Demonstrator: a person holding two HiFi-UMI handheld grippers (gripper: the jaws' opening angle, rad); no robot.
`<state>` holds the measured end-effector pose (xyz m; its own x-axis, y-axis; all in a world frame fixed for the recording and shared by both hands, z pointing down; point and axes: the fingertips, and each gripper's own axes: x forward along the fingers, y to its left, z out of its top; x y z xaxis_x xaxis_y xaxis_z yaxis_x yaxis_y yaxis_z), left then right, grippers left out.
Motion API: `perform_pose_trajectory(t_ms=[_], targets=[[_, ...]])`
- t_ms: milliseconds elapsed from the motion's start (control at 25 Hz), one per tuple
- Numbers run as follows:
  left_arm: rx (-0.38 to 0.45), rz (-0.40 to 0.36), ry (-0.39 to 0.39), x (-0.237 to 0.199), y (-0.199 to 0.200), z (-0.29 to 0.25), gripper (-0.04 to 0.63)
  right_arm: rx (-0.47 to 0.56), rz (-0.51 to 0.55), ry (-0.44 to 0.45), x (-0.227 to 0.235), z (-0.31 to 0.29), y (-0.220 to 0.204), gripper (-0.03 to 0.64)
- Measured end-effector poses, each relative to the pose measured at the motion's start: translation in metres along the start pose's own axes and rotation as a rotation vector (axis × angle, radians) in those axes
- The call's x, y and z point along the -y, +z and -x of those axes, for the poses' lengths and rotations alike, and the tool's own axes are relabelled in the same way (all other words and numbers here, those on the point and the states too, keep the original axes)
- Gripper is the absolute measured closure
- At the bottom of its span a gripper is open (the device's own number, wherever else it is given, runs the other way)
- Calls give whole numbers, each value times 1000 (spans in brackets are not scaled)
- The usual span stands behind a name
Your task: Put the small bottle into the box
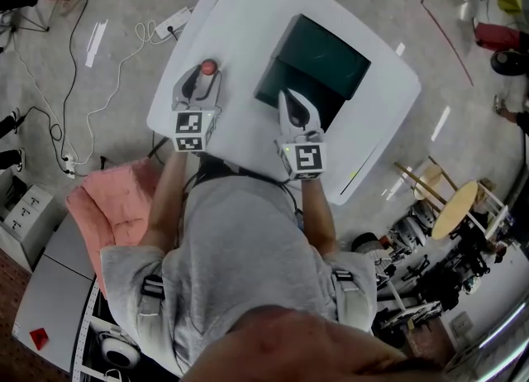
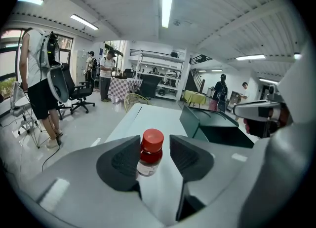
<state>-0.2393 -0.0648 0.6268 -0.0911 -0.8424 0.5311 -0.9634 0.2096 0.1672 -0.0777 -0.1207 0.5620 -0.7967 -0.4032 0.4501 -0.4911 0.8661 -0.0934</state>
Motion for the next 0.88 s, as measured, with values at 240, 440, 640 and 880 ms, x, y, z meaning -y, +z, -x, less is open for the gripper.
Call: perform_pose_trajectory(t_ms=[240, 440, 640, 880], targets=[[-5, 1, 22, -4, -1, -4, 440, 5, -8, -16, 5, 3, 1, 614], [-12, -17, 18, -3, -4, -2, 443, 16, -13, -28, 8, 9, 1, 614], [-3, -22, 21, -6, -6, 1, 446, 26, -12, -36, 6, 12, 1, 614], [32, -39, -4, 5, 11, 12, 448, 40, -11, -48, 6, 23, 4, 614]])
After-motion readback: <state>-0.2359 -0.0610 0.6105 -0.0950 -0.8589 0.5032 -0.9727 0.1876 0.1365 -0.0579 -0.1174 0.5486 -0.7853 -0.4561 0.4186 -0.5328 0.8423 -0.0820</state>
